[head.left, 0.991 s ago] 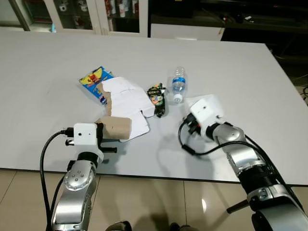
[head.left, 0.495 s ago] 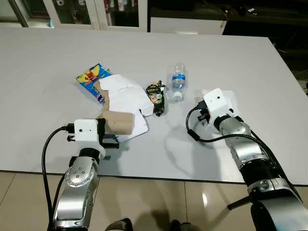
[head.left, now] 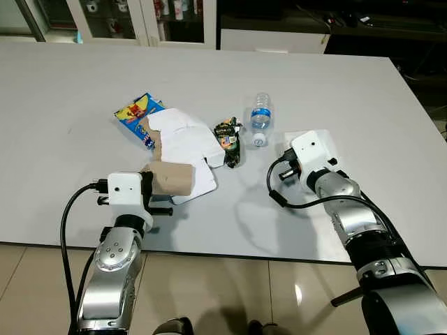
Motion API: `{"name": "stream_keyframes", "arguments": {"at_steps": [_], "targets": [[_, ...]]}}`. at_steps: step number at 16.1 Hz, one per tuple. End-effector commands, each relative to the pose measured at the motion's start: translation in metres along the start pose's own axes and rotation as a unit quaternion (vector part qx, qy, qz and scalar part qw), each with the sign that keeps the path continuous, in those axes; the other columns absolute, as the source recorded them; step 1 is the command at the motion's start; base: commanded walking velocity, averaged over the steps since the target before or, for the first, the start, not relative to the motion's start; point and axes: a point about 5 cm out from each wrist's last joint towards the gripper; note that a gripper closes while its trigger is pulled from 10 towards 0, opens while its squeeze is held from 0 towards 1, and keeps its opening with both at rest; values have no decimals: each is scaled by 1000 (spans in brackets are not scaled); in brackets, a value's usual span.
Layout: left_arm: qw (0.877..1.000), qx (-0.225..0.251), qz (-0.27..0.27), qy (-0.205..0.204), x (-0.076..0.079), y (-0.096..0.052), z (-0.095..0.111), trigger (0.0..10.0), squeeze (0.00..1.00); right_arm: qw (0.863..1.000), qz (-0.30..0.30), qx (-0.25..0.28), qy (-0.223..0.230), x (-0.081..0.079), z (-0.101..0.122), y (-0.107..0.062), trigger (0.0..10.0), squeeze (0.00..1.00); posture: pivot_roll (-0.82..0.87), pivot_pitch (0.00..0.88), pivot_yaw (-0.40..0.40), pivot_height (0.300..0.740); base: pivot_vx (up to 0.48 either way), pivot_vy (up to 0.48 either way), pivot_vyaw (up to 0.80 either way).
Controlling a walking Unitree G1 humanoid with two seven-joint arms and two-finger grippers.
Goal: Picking trash to rubbish bin
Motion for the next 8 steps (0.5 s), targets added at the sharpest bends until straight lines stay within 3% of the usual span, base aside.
{"name": "stream_keyframes", "arguments": {"at_steps": [1, 8], "targets": [[1000, -12, -5, 2, 0, -1, -5, 627, 0, 999, 21, -24, 0, -6, -10, -1, 0, 0, -37, 113, 21, 740, 0, 0, 0], [1000, -20, -6, 0, 2, -5, -8, 196, 0, 997, 70, -43, -7, -16, -18, -4, 0, 0, -41, 124, 17, 740, 0, 0, 0]]}}
Point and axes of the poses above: a point about 5 cm out from each wrist's last joint towards the gripper, its own y axis pointing out of the wrist towards the gripper, its own z axis along the axis of the wrist's last joint, x = y × z, and after that the axes turned 2 degrees about y, right-handed
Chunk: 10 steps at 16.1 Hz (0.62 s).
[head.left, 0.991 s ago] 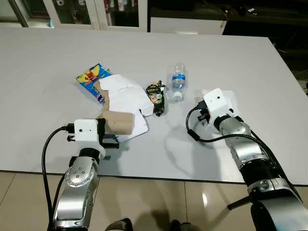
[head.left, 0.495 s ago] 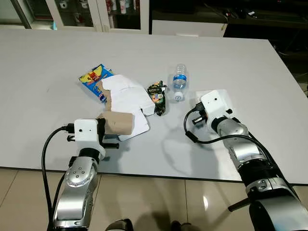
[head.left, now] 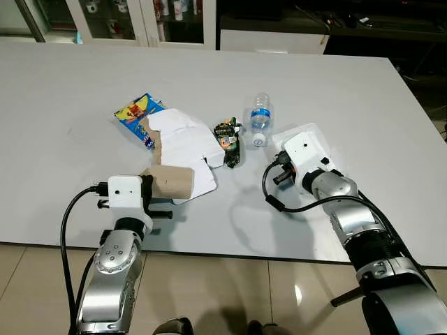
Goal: Picking trash to rubbish bin
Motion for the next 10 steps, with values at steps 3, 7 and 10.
{"name": "stream_keyframes", "arguments": {"at_steps": [3, 7, 10], "targets": [[1000, -10, -6, 0, 3, -2, -4, 78, 0, 999, 17, -36, 10, -7, -19, -3, 0, 0, -44, 126, 16, 740, 0, 0, 0], [1000, -9, -3, -2, 3, -2, -4, 0, 0, 1000, -22, 3, 12, 5, -5, -3, 0, 0, -49, 124, 11, 740, 0, 0, 0], [1000, -9, -3, -3, 4, -2, -4, 0, 0, 994, -83, 71, 18, 21, 17, -6, 0, 0, -49, 124, 11, 740, 0, 0, 0]]}}
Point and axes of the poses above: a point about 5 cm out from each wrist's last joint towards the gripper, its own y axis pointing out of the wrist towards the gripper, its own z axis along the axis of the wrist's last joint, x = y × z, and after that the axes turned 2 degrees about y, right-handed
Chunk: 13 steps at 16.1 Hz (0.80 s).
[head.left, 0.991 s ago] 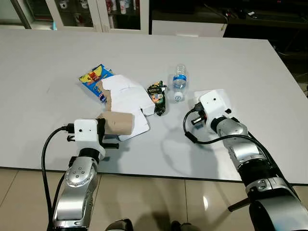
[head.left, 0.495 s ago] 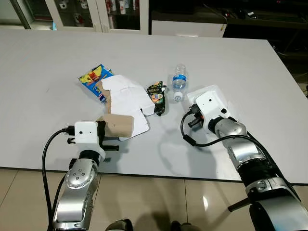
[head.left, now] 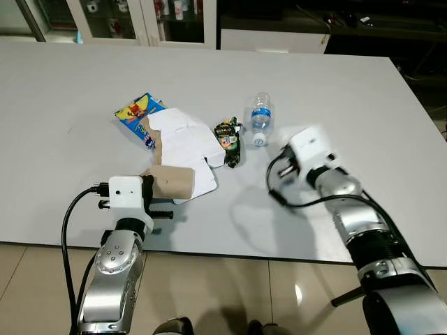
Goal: Picking trash to rubbish bin
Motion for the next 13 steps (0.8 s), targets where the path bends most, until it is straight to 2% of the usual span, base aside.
{"name": "stream_keyframes", "arguments": {"at_steps": [1, 2, 5, 6, 7, 8, 9, 10, 11, 12, 13], "targets": [[1000, -8, -2, -1, 2, -2, -4, 39, 0, 999, -22, 34, 7, 7, 12, 0, 0, 0, -49, 124, 11, 740, 0, 0, 0], [1000, -5, -1, 0, 2, -1, -3, 157, 0, 996, -45, 78, 14, 13, 25, -2, 0, 0, -49, 124, 11, 740, 0, 0, 0], [1000, -1, 0, 0, 2, 0, -2, 235, 0, 994, -54, 97, 19, 13, 30, -2, 0, 0, -48, 120, 14, 740, 0, 0, 0], [1000, 5, 0, -1, 2, 0, 0, 627, 0, 992, -59, 112, 23, 14, 34, -3, 0, 0, -45, 118, 15, 740, 0, 0, 0], [1000, 22, -4, 0, 3, 1, 6, 1804, 0, 988, -64, 138, 35, 13, 41, -3, 0, 0, -42, 111, 17, 740, 0, 0, 0], [999, 34, -6, 0, 5, 2, 11, 4902, 0, 986, -63, 151, 42, 10, 45, -3, 0, 0, -41, 108, 16, 740, 0, 0, 0], [999, 44, -8, 0, 7, 3, 15, 6196, 0, 984, -61, 159, 47, 9, 47, -4, 0, 0, -41, 108, 16, 740, 0, 0, 0], [998, 56, -13, 6, 9, 4, 20, 10000, 0, 983, -57, 165, 53, 5, 48, -3, 0, 0, -38, 103, 14, 740, 0, 0, 0], [997, 77, -19, 6, 12, 6, 29, 10000, 0, 982, -53, 169, 60, -1, 49, -3, 8275, 0, -36, 98, 12, 740, 0, 0, 0], [996, 89, -25, 1, 14, 7, 34, 10000, 0, 982, -52, 168, 65, -6, 48, -3, 10000, 0, -33, 95, 12, 740, 0, 0, 0], [995, 93, -27, -1, 15, 7, 36, 10000, 0, 982, -51, 168, 68, -8, 47, -3, 10000, 0, -33, 95, 12, 740, 0, 0, 0]]}}
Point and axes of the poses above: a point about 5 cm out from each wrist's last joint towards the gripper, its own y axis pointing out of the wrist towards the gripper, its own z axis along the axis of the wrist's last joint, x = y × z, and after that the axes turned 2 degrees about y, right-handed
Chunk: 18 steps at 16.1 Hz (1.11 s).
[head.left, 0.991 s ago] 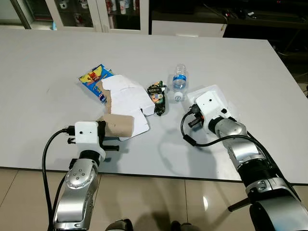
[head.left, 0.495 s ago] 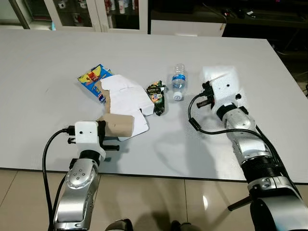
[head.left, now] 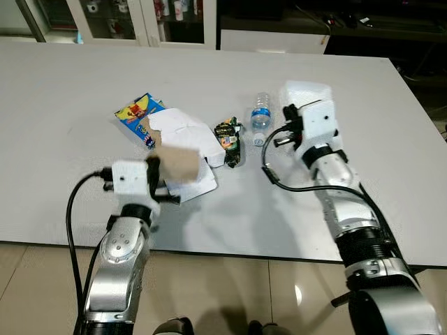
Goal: Picking trash to rubbish bin
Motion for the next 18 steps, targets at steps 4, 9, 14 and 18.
{"name": "stream_keyframes", "arguments": {"at_steps": [4, 9, 14, 18], "targets": [[999, 40, -12, 15, 3, -2, 11, 10000, 0, 1000, -8, 11, 18, -6, -1, -7, 10000, 0, -31, 88, 12, 740, 0, 0, 0], [999, 46, -4, 16, 5, 0, 12, 10000, 0, 1000, 1, -1, 21, -13, -9, -15, 10000, 0, -39, 69, 4, 740, 0, 0, -506], [999, 43, 1, 14, 3, 2, 10, 10000, 0, 1000, 0, -7, 17, -11, -9, -14, 10000, 0, -39, 70, 3, 740, 0, 0, -726], [999, 40, 3, 12, 4, 2, 10, 10000, 0, 1000, 2, -6, 15, -11, -8, -15, 10000, 0, -42, 73, 4, 740, 0, 0, -755]]}}
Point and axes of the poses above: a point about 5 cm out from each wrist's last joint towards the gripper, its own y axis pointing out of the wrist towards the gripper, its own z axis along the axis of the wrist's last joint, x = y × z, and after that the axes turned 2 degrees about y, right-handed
